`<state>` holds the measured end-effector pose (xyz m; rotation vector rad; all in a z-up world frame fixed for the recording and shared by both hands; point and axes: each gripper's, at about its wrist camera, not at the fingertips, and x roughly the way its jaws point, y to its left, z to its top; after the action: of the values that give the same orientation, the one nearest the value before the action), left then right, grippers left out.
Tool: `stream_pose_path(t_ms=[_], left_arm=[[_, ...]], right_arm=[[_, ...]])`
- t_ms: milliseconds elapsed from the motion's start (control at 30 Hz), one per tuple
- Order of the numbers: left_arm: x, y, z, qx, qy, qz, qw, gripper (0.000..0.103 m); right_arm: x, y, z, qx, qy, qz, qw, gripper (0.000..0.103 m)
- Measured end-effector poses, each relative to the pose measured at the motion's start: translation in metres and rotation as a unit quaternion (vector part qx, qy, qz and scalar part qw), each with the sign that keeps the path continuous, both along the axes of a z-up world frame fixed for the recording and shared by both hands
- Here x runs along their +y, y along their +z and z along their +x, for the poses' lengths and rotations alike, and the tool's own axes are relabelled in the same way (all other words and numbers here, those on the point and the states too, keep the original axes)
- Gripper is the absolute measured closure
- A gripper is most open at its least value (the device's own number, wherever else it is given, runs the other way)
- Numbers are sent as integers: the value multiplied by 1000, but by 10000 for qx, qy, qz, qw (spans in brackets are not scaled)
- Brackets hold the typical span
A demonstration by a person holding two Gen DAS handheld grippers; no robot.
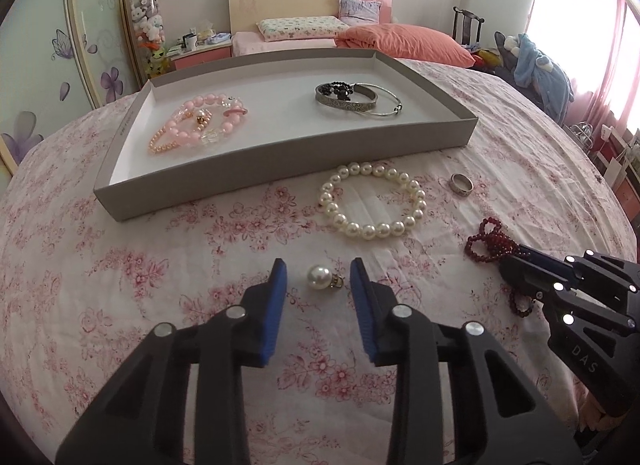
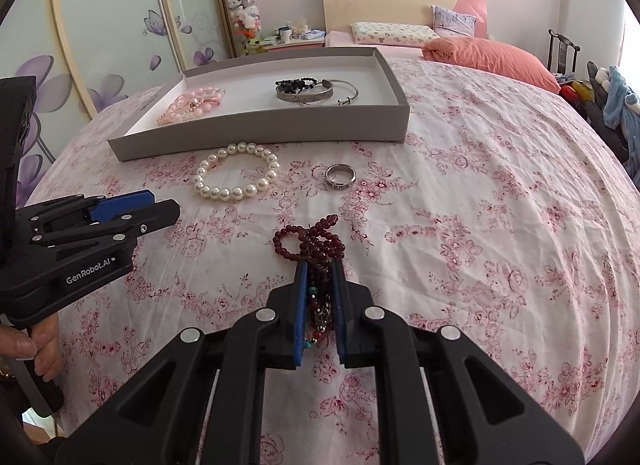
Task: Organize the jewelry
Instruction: 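Grasp the dark red bead bracelet with the right tool while the left tool grasps the pearl stud, then lift the dark red bracelet and pearl stud and carry both over the tray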
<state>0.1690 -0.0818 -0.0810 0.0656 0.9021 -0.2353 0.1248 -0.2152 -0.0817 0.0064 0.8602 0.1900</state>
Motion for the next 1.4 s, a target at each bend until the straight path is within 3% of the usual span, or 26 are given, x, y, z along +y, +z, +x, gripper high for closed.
stream_pose_path(t_ms=[200, 733, 1167, 1400], left_arm=[[2, 0, 1, -24, 108, 26, 9999, 86], [78, 2, 6, -5, 1243, -44, 9922, 86], [80, 2, 3, -26, 1265, -62, 9919, 86], [82, 7, -1, -112, 1255, -146, 9919, 87]], right_arm=[[0, 0, 0, 6, 3, -4, 10000, 90], [26, 3, 27, 99, 321, -95, 9994, 90], [26, 0, 27, 54, 320, -26, 9995, 91], [27, 12, 20, -300, 376, 22, 9988, 93]])
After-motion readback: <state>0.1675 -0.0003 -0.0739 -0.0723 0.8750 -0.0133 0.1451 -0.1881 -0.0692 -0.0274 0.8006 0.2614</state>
